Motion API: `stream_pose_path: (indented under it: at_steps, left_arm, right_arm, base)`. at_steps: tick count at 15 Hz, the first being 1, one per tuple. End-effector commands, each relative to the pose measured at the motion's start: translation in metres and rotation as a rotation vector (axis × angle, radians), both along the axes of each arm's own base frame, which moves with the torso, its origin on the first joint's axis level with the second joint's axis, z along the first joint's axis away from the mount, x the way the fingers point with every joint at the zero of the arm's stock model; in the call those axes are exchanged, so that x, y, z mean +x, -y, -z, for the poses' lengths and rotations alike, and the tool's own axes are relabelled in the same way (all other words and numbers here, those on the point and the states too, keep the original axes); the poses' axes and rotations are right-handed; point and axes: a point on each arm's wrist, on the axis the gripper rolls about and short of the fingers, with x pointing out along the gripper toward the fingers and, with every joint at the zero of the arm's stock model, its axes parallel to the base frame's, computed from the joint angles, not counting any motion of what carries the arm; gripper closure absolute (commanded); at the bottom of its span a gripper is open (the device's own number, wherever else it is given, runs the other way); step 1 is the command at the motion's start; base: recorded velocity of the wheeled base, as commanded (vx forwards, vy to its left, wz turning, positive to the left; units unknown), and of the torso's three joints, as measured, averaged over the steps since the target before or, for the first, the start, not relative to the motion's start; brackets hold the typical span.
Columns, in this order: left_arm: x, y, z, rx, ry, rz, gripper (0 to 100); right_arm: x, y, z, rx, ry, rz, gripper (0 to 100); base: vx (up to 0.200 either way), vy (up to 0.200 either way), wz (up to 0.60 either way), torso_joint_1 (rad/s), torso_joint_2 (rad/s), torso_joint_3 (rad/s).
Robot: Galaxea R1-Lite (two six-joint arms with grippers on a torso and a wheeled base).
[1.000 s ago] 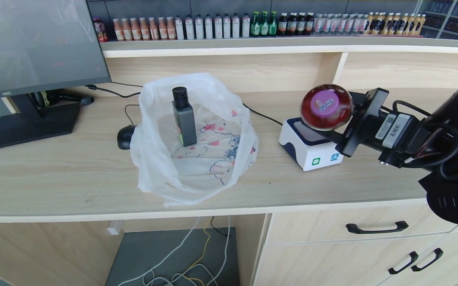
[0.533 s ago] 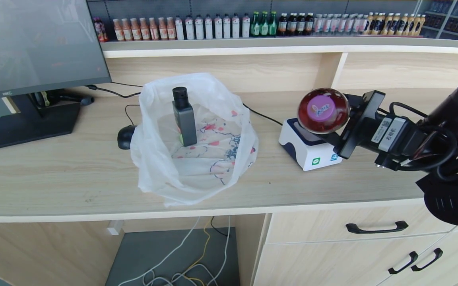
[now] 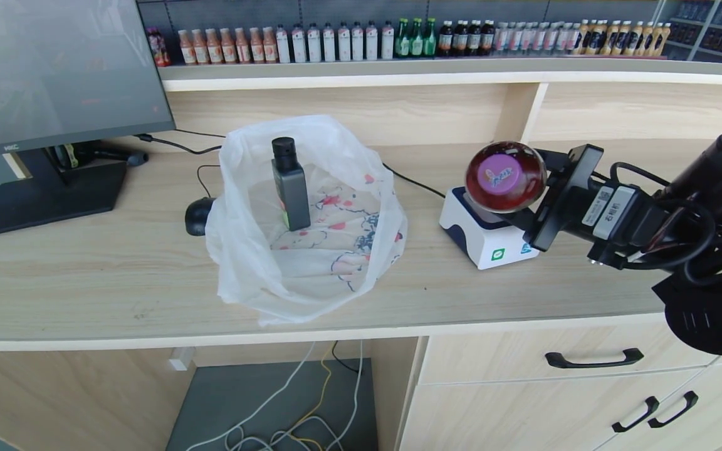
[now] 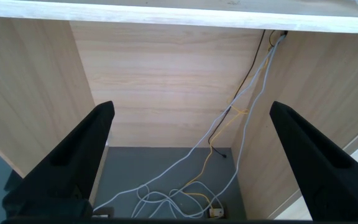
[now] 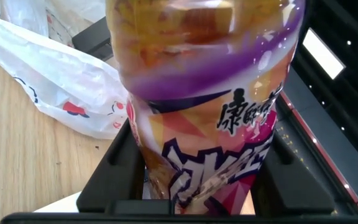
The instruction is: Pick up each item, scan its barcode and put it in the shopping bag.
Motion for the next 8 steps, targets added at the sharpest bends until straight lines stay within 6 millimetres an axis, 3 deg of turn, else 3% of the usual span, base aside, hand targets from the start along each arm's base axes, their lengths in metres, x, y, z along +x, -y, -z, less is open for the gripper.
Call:
stream_pose_path:
  at_steps: [1,8]
  left_arm:
    - [0.0,0.0,0.0,0.0,0.001,0.0,0]
    - [0.0,0.0,0.0,0.0,0.001,-0.002,0]
  right_arm:
    - [0.0008,-0.0003,0.0018,-0.001,-0.008,0.0,100]
    - [-0.0039,0.001,-0.0047,0.03,-0.032,-0.009,100]
  base:
    - [0.0,0.0,0.0,0.0,0.0,0.0]
    - [0.0,0.0,0.0,0.0,0.0,0.0]
